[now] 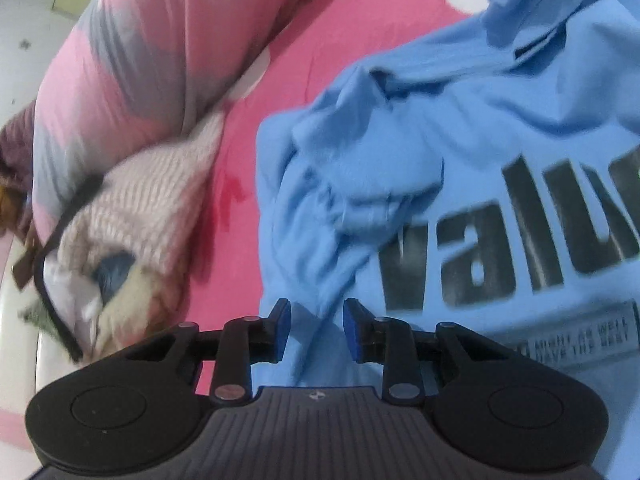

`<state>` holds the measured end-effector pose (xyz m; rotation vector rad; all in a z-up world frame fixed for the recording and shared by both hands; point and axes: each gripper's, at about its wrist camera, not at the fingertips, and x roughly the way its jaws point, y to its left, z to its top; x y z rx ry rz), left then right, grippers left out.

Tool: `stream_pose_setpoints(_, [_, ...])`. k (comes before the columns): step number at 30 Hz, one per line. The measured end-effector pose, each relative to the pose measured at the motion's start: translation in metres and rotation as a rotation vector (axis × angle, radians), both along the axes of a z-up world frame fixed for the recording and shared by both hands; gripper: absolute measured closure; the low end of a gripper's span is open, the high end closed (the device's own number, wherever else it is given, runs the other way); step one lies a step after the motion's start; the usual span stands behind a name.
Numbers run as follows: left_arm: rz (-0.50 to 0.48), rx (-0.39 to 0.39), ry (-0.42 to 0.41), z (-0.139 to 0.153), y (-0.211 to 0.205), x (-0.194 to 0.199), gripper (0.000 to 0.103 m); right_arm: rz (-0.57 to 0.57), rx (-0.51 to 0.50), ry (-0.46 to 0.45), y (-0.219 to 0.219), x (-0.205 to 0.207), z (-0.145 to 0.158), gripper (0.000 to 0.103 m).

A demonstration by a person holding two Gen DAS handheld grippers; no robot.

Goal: Fold clothes
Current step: 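Grasp the T-shirt collar with the right tool while the left tool holds the hem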

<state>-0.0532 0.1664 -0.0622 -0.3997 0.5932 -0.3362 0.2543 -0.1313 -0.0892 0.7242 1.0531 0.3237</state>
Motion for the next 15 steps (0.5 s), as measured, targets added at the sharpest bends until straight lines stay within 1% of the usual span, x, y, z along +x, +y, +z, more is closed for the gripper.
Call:
stream_pose_setpoints(1, [-0.01, -0.001, 0.005, -0.002, -0.001, 0.002, 0.082, -0.018, -0.004, -0.013, -0.001, 0.002, 0.0, 0.075])
stream_pose_setpoints(2, [-0.02, -0.002, 0.009, -0.004, -0.003, 0.003, 0.082, -0.03, -0.003, -0.025, -0.002, 0.006, 0.0, 0.08])
stream_pose_setpoints(3, [-0.029, -0.002, 0.012, -0.005, -0.004, 0.004, 0.082, -0.038, 0.002, -0.035, -0.003, 0.009, -0.001, 0.092])
stream_pose_setpoints(4, [-0.033, -0.001, 0.009, -0.007, -0.005, 0.005, 0.082, -0.037, 0.009, -0.052, -0.003, 0.012, 0.001, 0.097])
stream_pose_setpoints(6, [-0.038, -0.002, 0.005, -0.008, -0.007, 0.007, 0.082, -0.011, 0.015, -0.109, 0.0, 0.015, 0.012, 0.098])
stream_pose_setpoints(10, [-0.04, -0.021, 0.0, -0.01, -0.006, 0.008, 0.082, 0.107, -0.053, -0.261, 0.03, 0.02, 0.046, 0.098])
stream_pose_setpoints(12, [-0.041, -0.029, -0.001, -0.01, -0.006, 0.008, 0.082, 0.172, -0.121, -0.295, 0.051, 0.026, 0.057, 0.099])
stream_pose_setpoints(15, [-0.05, -0.056, -0.002, -0.01, -0.004, 0.005, 0.082, 0.274, -0.237, -0.307, 0.084, 0.034, 0.059, 0.098])
